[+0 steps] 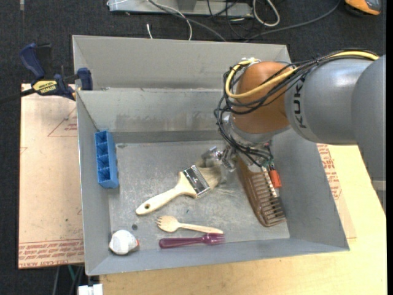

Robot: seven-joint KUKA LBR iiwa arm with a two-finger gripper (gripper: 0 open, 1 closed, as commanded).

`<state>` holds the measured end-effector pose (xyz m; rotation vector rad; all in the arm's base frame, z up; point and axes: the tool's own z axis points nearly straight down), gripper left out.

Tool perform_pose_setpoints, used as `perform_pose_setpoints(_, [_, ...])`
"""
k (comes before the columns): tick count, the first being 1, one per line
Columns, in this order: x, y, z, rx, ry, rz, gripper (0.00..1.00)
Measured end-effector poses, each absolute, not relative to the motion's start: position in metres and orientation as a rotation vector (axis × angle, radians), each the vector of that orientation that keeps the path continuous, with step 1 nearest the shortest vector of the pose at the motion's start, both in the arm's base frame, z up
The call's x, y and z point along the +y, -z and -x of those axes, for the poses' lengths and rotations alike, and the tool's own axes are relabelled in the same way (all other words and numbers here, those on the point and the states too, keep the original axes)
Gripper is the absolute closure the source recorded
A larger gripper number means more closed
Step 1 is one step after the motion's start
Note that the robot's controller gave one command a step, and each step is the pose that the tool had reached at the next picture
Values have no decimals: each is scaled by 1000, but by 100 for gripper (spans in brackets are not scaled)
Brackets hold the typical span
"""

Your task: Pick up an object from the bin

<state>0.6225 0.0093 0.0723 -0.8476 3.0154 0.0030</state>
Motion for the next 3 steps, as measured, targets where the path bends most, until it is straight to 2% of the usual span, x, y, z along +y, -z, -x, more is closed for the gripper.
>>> perform_pose_setpoints(1, [9,-72,-622,3016,-4,847,100])
perform_pose_setpoints(3, [10,-131,-622,3016,-4,845,100])
